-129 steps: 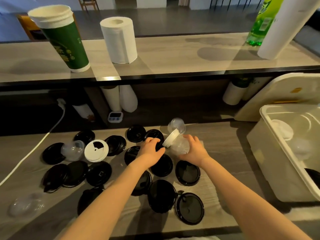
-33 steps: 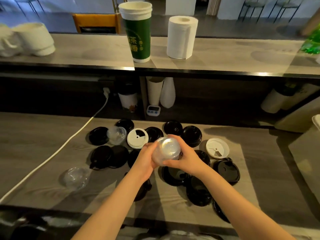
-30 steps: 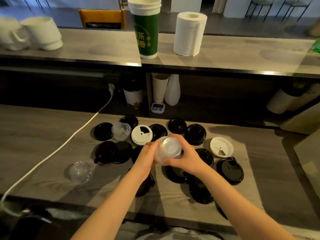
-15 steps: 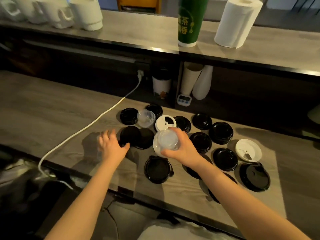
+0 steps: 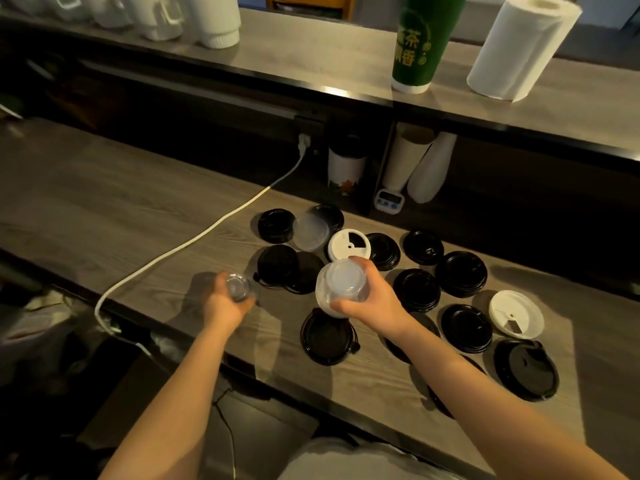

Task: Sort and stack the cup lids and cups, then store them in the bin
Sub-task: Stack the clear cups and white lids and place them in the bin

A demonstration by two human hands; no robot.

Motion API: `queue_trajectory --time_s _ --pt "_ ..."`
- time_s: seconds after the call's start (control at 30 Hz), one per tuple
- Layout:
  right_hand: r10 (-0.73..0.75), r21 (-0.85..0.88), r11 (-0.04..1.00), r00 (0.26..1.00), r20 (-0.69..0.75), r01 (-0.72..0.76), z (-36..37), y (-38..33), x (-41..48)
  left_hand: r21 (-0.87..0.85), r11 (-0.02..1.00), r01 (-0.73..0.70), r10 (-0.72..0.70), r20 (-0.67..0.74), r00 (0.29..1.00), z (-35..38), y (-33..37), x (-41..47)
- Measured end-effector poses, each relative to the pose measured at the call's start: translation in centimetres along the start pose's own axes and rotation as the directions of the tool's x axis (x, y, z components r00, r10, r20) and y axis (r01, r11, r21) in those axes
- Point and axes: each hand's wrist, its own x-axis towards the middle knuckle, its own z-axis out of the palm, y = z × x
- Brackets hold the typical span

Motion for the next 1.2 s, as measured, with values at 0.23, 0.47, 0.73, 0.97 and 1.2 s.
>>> queue_trajectory --time_s 0.23,0.47,0.73,0.97,1.2 --pt "0.052 0.014 0.999 0.998 -0.035 -0.052 -0.4 1.4 -0.5 -0.117 0.987 -0.111 0.097 -0.121 0.988 -0.2 2.5 -3.7" --pt "0.032 0.061 0.998 0.995 -0.096 -0.026 -3.0 1.8 -1.7 -0.363 0.807 -0.465 0.47 -0.083 0.879 0.5 9.9 -9.0" --pt "0.032 0.041 0.999 0.987 -0.159 -0.026 -7.8 0.6 -3.9 -0.507 0.656 -0.559 0.729 0.233 0.643 2.6 15.9 -13.8" --pt "-0.015 0.306 0.951 0.994 -0.112 0.049 -10.9 0.8 -6.5 -0.547 0.616 -0.567 0.78 0.325 0.534 5.1 17.3 -15.2" --pt "0.029 0.44 0.898 0.997 -0.078 0.008 -12.1 1.4 -7.3 -0.521 0.596 -0.611 0.803 0.374 0.464 5.9 17.8 -15.3"
